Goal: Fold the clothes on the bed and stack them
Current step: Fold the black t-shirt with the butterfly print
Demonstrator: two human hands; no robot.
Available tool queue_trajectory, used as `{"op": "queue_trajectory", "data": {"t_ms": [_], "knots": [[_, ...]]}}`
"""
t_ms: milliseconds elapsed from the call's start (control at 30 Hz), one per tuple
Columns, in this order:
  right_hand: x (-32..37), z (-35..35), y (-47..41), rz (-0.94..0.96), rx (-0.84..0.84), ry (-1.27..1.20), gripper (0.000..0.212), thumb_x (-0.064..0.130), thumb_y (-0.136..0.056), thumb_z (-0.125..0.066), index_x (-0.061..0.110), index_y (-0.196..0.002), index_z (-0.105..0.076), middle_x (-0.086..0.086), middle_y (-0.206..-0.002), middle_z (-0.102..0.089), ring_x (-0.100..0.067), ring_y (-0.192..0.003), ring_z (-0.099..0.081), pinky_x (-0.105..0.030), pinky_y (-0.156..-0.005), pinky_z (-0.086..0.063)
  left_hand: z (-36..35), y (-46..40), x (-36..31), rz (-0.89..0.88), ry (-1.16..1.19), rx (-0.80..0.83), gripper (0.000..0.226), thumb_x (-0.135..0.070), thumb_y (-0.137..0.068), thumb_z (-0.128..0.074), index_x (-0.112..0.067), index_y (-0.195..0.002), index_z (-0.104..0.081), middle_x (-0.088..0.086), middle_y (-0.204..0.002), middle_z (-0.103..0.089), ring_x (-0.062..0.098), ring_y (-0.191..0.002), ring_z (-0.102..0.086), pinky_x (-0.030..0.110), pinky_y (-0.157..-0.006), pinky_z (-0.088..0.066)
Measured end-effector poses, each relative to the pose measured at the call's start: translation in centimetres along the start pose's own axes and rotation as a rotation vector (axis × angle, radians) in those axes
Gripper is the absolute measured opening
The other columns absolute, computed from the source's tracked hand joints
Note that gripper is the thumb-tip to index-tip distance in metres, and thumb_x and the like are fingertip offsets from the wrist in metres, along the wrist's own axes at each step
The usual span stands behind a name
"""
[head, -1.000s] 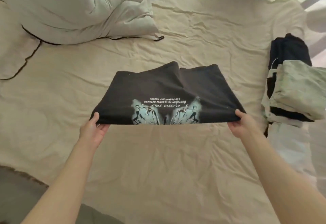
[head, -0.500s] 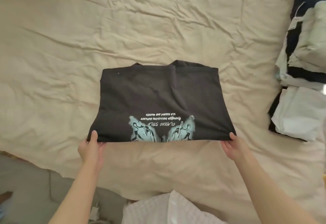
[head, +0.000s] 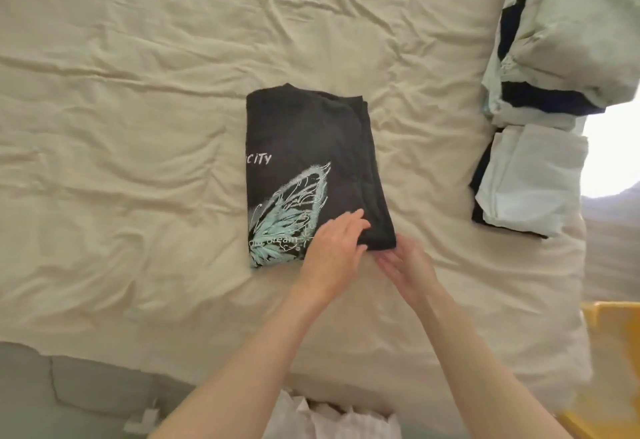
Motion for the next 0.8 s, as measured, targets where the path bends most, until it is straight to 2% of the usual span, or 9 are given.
{"op": "queue_trajectory", "data": {"t_ms": [67,133,267,367,433,533,633,700,800], "knots": [[0.2,1.0,-0.5,0.177,-0.126,0.214,0.015,0.020,-0.096,-0.051,0.011,-0.105,-0.058,-0.008,-0.097,-0.061,-0.012,-0.074,-0.058,-0.024,-0.066,-0.048,-1.6,1.1,1.3,0.060,-0.175,0.069,0.050,-0.015,-0.087,-0.062,-0.013,-0.134,-0.048,0.005,-0.146,-0.042,0.023,-0.139,-0.031,0.045,-0.114,-0.021],[0.5,0.7,-0.9,0.284,-0.152,0.381,0.015,0.029,-0.093,-0.057,0.015,-0.093,-0.061,-0.003,-0.090,-0.061,-0.011,-0.072,-0.056,-0.031,-0.070,-0.050,-1.2,2.4,3.0,0.106,-0.317,0.068,0.056,-0.012,-0.076,-0.073,-0.014,-0.129,-0.055,0.007,-0.138,-0.050,0.029,-0.135,-0.038,0.056,-0.109,-0.026],[-0.4,-0.9,-2.3,0.130,-0.121,0.609,0.041,0.044,-0.083,-0.066,0.007,-0.099,-0.058,-0.003,-0.099,-0.057,-0.022,-0.097,-0.056,-0.042,-0.089,-0.051,0.5,5.3,7.4,0.274,-0.445,0.033,0.060,0.000,-0.062,-0.078,-0.015,-0.118,-0.063,0.014,-0.132,-0.054,0.040,-0.127,-0.045,0.064,-0.098,-0.034],[-0.3,-2.4,-2.8,0.043,-0.056,0.581,0.027,0.031,-0.082,-0.070,0.012,-0.079,-0.051,-0.003,-0.080,-0.049,-0.021,-0.076,-0.048,-0.028,-0.062,-0.045,1.5,6.2,9.1,0.336,-0.410,-0.010,0.065,0.009,-0.062,-0.073,-0.011,-0.122,-0.062,0.023,-0.135,-0.049,0.047,-0.125,-0.044,0.060,-0.094,-0.041],[0.6,-3.2,-2.3,0.043,-0.001,0.463,0.015,0.015,-0.084,-0.068,0.011,-0.079,-0.054,-0.004,-0.079,-0.054,-0.018,-0.069,-0.049,-0.024,-0.058,-0.037,1.9,6.1,9.2,0.313,-0.387,-0.055,0.066,0.014,-0.061,-0.072,-0.007,-0.122,-0.062,0.028,-0.132,-0.050,0.050,-0.120,-0.047,0.057,-0.090,-0.046],[4.1,-4.2,-0.6,0.416,0.051,0.494,0.013,0.014,-0.085,-0.064,0.014,-0.074,-0.057,0.004,-0.078,-0.060,-0.010,-0.070,-0.051,-0.025,-0.064,-0.041,2.1,5.4,9.0,0.309,-0.360,-0.089,0.064,0.014,-0.064,-0.073,-0.006,-0.124,-0.061,0.029,-0.132,-0.050,0.051,-0.120,-0.046,0.057,-0.089,-0.048],[6.2,-3.7,0.6,0.658,0.023,0.594,0.029,0.020,-0.083,-0.064,0.021,-0.063,-0.044,0.019,-0.055,-0.045,-0.001,-0.055,-0.037,-0.018,-0.054,-0.033,1.9,5.0,9.1,0.334,-0.340,-0.089,0.063,0.016,-0.066,-0.069,-0.007,-0.124,-0.061,0.026,-0.133,-0.050,0.050,-0.122,-0.046,0.056,-0.092,-0.047],[5.6,-2.0,-0.6,0.601,-0.044,0.654,0.031,0.018,-0.084,-0.064,0.020,-0.062,-0.043,0.015,-0.054,-0.045,-0.004,-0.056,-0.038,-0.024,-0.054,-0.034,1.9,5.2,9.5,0.332,-0.339,-0.076,0.062,0.019,-0.064,-0.068,-0.005,-0.120,-0.064,0.026,-0.131,-0.052,0.049,-0.121,-0.047,0.055,-0.091,-0.047],[2.9,0.3,-3.1,0.347,-0.061,0.799,0.017,0.016,-0.086,-0.063,0.001,-0.078,-0.060,-0.006,-0.070,-0.056,-0.019,-0.073,-0.049,-0.033,-0.063,-0.038,1.3,6.0,10.7,0.370,-0.295,-0.042,0.059,0.019,-0.071,-0.060,-0.007,-0.123,-0.062,0.024,-0.141,-0.043,0.043,-0.130,-0.039,0.050,-0.100,-0.043]]}}
Point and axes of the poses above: each hand's wrist, its own y-axis away from the middle knuckle, its own z-axis out of the back of the hand, x = y × z, the point moved 5 cm from there along -y, towards the middle knuckle
